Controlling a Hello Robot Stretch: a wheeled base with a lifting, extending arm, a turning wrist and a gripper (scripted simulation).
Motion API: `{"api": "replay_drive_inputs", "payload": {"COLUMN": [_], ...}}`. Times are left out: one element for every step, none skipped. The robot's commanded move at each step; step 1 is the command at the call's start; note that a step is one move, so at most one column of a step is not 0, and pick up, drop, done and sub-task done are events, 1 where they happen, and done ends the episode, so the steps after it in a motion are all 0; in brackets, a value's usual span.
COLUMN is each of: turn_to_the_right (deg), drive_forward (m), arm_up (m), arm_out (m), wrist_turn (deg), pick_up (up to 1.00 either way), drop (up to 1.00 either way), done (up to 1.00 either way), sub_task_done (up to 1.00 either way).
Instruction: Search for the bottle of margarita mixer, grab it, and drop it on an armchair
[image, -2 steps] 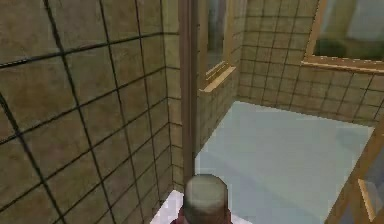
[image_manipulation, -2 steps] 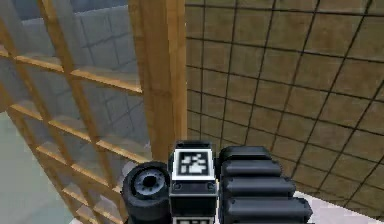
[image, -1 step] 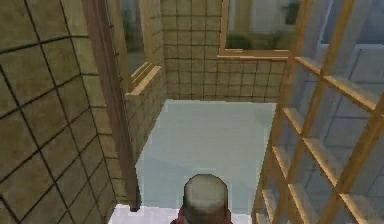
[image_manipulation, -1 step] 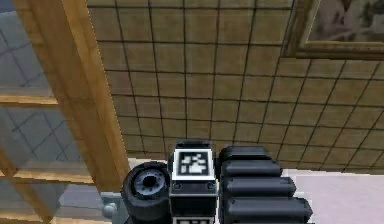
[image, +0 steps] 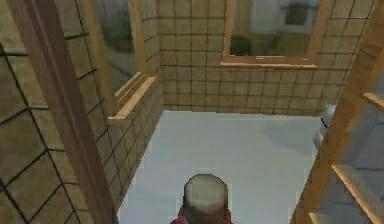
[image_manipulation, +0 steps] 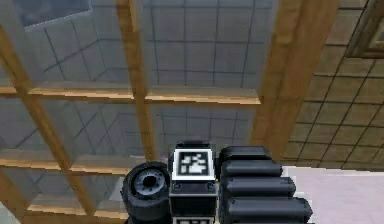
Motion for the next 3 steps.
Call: {"api": "replay_drive_inputs", "payload": {"turn_to_the_right": [12.0,0.0,15.0], "drive_forward": [0.00,1.00,0.00], "arm_up": [0.00,0.00,0.00], "arm_out": [0.00,0.00,0.00], "wrist_turn": [0.0,0.0,0.0], "pick_up": [0.00,0.00,0.00], "drop": [0.00,0.00,0.00], "done": [0.00,0.00,0.00], "sub_task_done": [0.00,0.00,0.00]}}
